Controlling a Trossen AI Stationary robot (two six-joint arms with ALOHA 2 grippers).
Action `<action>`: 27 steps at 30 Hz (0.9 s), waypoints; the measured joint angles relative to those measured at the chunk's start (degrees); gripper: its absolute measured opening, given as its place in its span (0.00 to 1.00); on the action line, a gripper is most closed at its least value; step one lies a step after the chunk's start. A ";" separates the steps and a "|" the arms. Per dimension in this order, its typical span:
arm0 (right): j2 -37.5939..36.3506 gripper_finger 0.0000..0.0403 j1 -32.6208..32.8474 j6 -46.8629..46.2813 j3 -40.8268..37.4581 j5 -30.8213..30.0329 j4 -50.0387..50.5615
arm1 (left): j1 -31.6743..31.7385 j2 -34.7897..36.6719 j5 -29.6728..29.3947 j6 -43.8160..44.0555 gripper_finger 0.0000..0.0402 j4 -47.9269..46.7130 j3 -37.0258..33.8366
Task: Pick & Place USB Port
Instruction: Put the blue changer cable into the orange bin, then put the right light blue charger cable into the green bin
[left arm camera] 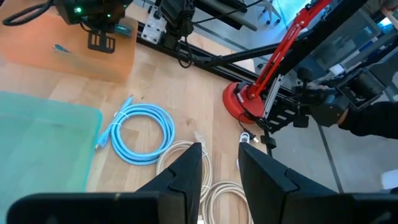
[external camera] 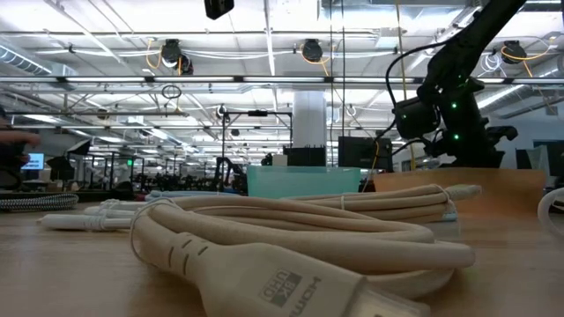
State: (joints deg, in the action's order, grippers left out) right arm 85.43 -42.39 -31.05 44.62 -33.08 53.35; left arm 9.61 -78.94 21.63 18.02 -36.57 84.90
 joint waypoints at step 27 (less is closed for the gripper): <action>-20.03 0.29 0.13 6.51 6.45 21.57 -20.83 | 0.07 0.00 -0.75 -1.40 0.26 -0.08 0.00</action>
State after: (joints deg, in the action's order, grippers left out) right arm 65.40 -42.26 -24.54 51.07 -11.51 32.53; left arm 9.67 -78.94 20.88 16.62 -36.64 84.90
